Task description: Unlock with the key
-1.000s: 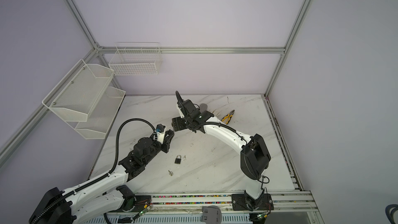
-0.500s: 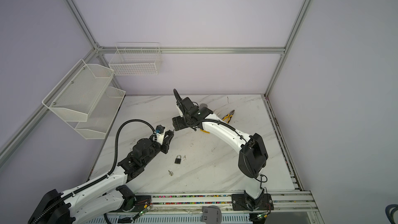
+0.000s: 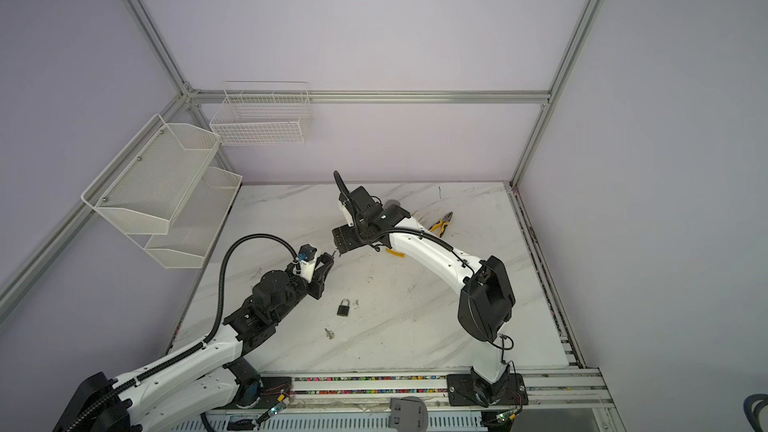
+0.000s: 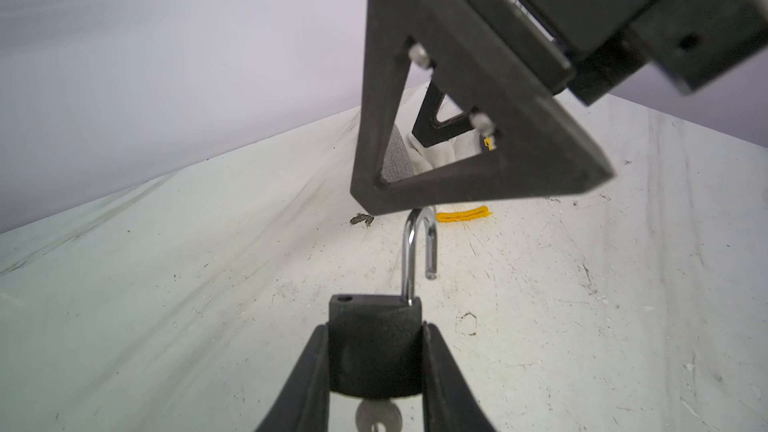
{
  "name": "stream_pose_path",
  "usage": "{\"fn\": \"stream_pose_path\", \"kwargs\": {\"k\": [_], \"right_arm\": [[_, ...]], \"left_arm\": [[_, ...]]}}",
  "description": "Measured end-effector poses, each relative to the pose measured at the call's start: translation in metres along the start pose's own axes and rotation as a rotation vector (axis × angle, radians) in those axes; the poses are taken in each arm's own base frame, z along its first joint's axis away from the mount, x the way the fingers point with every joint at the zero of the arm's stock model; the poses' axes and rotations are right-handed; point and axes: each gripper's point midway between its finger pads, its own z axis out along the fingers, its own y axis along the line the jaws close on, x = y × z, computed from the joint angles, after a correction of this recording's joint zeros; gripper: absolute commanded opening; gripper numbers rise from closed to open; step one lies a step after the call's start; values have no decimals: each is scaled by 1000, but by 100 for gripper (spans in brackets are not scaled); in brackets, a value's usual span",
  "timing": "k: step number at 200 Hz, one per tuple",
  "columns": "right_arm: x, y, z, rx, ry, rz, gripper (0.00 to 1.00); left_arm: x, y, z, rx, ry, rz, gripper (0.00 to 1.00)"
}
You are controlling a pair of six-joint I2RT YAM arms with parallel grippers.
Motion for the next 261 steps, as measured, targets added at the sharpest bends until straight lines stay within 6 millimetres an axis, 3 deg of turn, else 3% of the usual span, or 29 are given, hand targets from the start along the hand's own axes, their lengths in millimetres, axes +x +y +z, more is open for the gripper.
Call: {"fn": "stream_pose_path", "kwargs": {"k": [62,126,150,177,197,219,240,261], "right_arm": [[6,-7,-7,-14,5,13,80],[22,-6,-6,-62,51,10,81],[25,-1,-14,-96,45,11,81],[24,-9,-25,-82,22,30,81],[26,-28,-26,-22,15,62,81],[31,-48,-25,51,-4,86,82],[38,-57,-24,83,-29,115,83],[43,-63,-23,98,-62,165,83]], "left_arm": [[0,0,0,2,-2,2,0],[-14,1,0,-5,-61,-9,0],[-12,1,2,-6,-55,-8,0],[-8,5,4,-34,-38,-17,0],[8,12,5,-78,25,-35,0],[41,20,8,-138,161,-75,0],[76,28,10,-210,328,-108,0],[96,32,17,-265,456,-129,0]]}}
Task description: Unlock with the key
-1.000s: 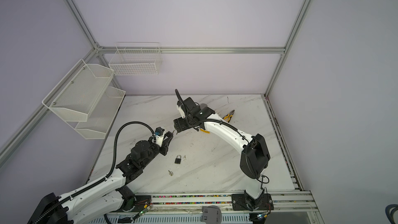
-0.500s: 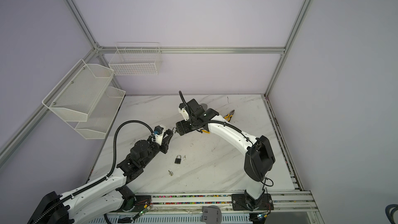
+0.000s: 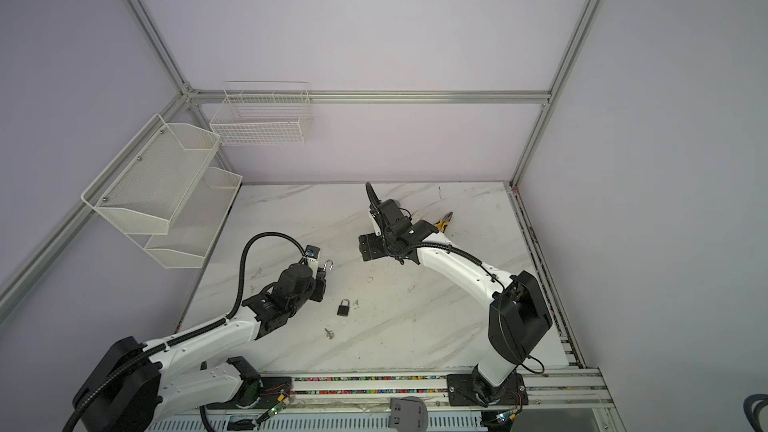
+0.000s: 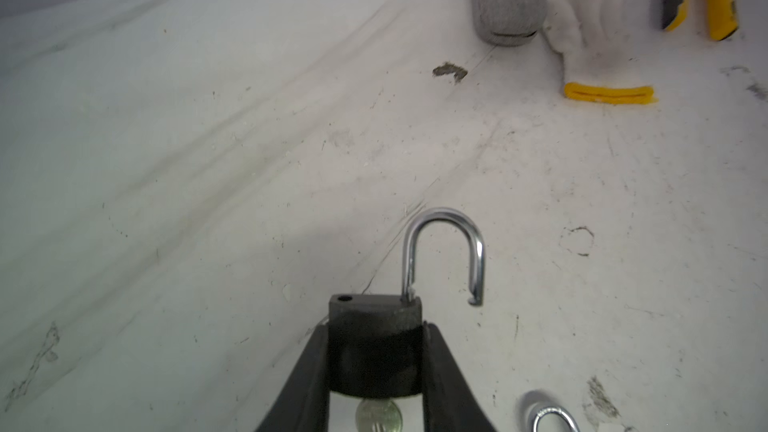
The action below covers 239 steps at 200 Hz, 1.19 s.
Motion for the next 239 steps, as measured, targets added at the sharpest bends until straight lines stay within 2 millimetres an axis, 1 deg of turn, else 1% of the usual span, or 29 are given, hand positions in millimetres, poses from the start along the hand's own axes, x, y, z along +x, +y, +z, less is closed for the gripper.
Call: {"fn": "stream_pose_path", "kwargs": {"k": [14,36,57,77,96,107,134,151,169,186,200,212,230,239], "right_arm": [[0,-1,1,-8,-31,40,83],[1,-3,-1,-18,-69,89,83],[-1,-3,-7,-34,-110,132,83],[-5,-3,-14,-45,-149,164,83],[-8,-2,-19,-61,-178,183,84],[-7,-2,-20,-67,-187,193,84],[-2,-4,-18,-69,-188,208,84],[0,-5,-17,-66,-183,214,84],[2,-6,-16,-64,-181,218,84],[3,-7,-15,-60,-177,221,84],[3,-8,-15,-58,-178,218,84],[3,-8,-15,-56,-178,215,84],[4,-8,-14,-55,-176,209,84],[4,-8,-14,-57,-174,208,84]], "left_arm": [[4,1,10,-34,70,-7,0],[-1,2,27,-84,145,-34,0],[-8,5,44,-119,188,-65,0],[-7,10,57,-152,227,-98,0],[0,16,67,-178,267,-129,0],[7,18,72,-188,294,-140,0],[25,22,83,-210,359,-162,0],[22,20,86,-210,364,-180,0],[19,18,90,-208,367,-208,11],[18,17,91,-205,373,-231,24],[19,17,91,-203,378,-247,38],[19,16,91,-199,383,-271,43],[21,16,89,-201,394,-284,59],[22,16,88,-202,397,-297,65]]}}
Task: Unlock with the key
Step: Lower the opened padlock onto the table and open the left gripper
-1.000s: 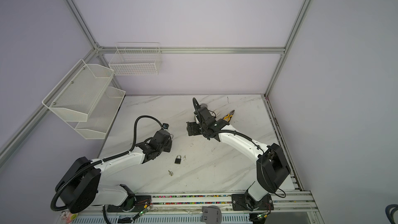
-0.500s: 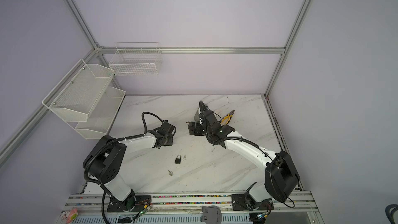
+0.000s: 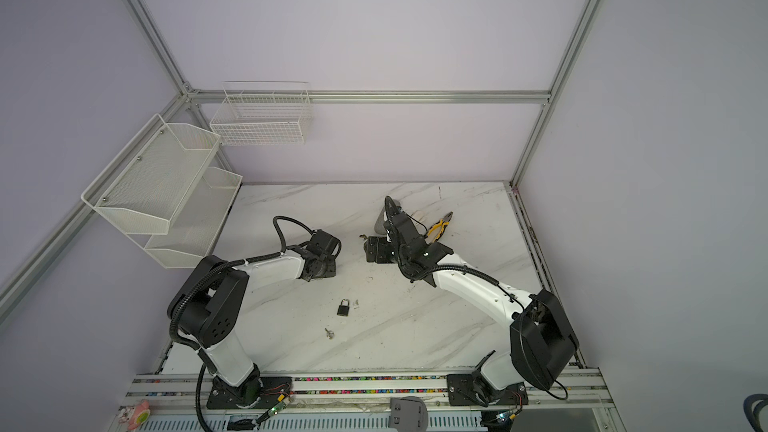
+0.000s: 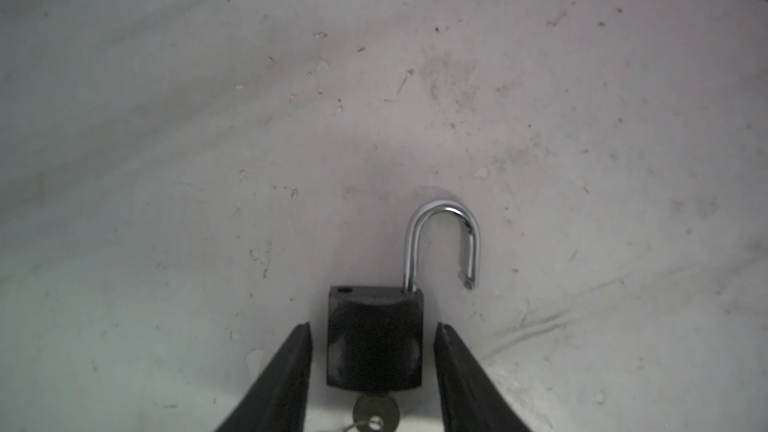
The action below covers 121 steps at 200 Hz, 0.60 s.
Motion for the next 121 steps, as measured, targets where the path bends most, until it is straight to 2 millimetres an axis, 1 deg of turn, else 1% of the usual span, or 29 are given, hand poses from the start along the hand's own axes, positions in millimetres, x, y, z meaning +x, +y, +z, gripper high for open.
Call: {"fn": "stream_pose_path", "kwargs": {"k": [28,47,67,81,91,109,121], "right_arm": [[5,2,4,-1,15,-9,85],[13,8,5,-9,30,-32,85],[21,19,5,-19,43,-62,85],[26,30,3,-34,47,-80,85],[30,37,2,-44,51,-91,85],[39,49,-1,-53,60,-116,85],[45,59,-3,-56,65,-135,85]], "left_arm": [[0,4,-10,5,10,-20,77],[-9,7,-29,23,-19,-41,81],[-27,11,-61,68,-85,-82,87],[-39,15,-85,104,-140,-115,96],[-47,20,-103,130,-180,-137,100],[-58,29,-135,180,-250,-177,100],[-60,34,-152,211,-288,-195,100]]}}
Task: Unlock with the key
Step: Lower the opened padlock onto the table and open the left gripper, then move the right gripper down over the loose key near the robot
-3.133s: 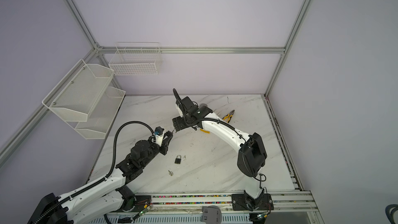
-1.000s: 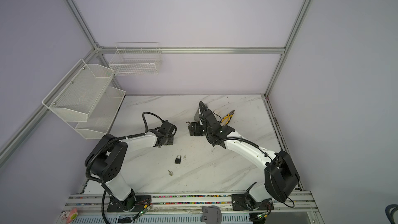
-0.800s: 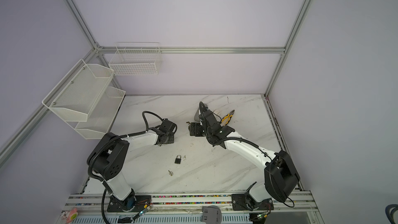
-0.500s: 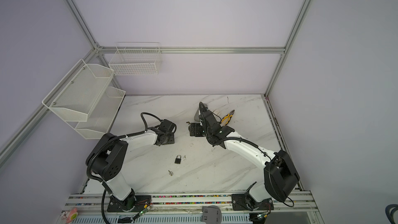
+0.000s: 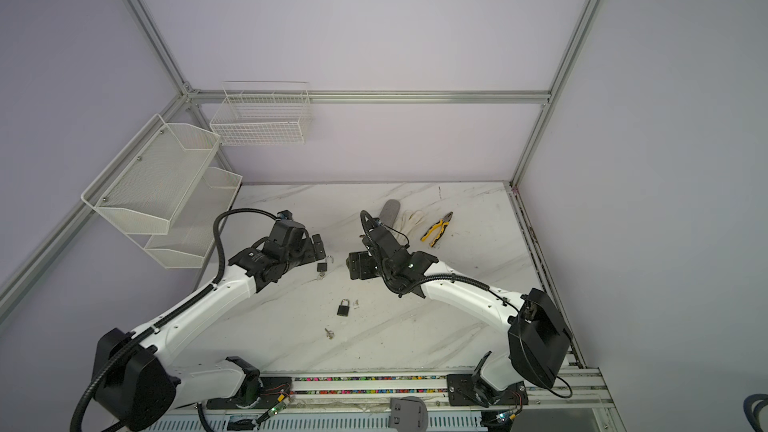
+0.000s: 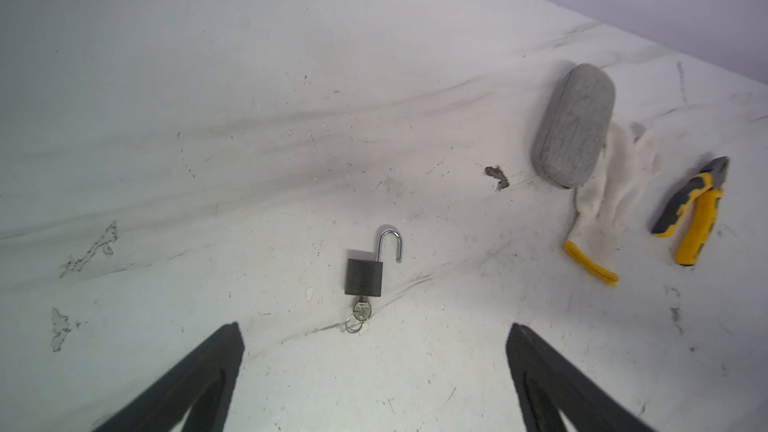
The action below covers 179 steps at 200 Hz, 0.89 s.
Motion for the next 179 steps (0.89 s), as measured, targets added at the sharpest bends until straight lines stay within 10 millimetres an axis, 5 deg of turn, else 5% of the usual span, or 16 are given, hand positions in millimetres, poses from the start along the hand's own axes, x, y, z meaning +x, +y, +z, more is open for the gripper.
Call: {"fn": "stream_pose_path", "kwargs": {"k": [33,77,120,179], "right_arm": [[17,33,1,-26,16,-42,85],[67,67,14,-42,93,-85,85],[116,84,21,-14,151,-103,85],[166,83,36,52,219,-107,80]], "left_arm": [[3,11,-33,62,-39,-26,100],[16,25,-63,110,-56,-42,100],[26,36,-87,163,-75,-73,100],[37,42,-110,220,-75,-139,100]]}}
